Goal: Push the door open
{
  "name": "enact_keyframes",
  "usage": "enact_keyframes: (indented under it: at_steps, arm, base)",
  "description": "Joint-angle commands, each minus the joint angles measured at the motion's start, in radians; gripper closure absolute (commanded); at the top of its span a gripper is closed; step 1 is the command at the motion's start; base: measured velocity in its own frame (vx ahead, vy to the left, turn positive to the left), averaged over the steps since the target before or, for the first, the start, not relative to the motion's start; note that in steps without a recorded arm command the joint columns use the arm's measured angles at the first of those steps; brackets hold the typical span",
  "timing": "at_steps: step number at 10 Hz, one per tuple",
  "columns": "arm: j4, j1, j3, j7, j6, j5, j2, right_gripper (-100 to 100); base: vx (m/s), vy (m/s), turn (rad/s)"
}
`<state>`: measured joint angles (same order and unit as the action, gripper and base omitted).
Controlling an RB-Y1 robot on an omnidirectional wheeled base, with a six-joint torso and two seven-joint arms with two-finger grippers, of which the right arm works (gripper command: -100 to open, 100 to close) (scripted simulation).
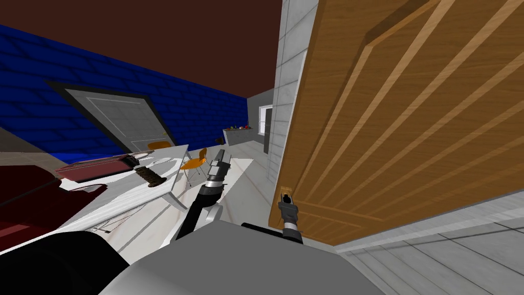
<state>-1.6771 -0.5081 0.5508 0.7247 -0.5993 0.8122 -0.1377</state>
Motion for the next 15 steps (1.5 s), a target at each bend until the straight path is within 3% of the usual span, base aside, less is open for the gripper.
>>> enact_keyframes:
  at_steps: [1, 10, 11, 15]
  arm:
    - [-0.007, 0.001, 0.017, 0.007, 0.007, -0.004, -0.014, 100]
    - [-0.038, 0.008, 0.1, 0.042, 0.039, -0.024, -0.079, 100]
    - [-0.033, 0.003, 0.095, 0.036, 0.041, -0.022, -0.073, 100]
    - [-0.04, 0.01, 0.134, 0.055, 0.045, -0.034, -0.107, 100]
  base:
    - [-0.098, -0.05, 0.09]
    - [-0.166, -0.101, 0.08]
    - [-0.079, -0.043, 0.033]
    - [-0.135, -0.097, 0.08]
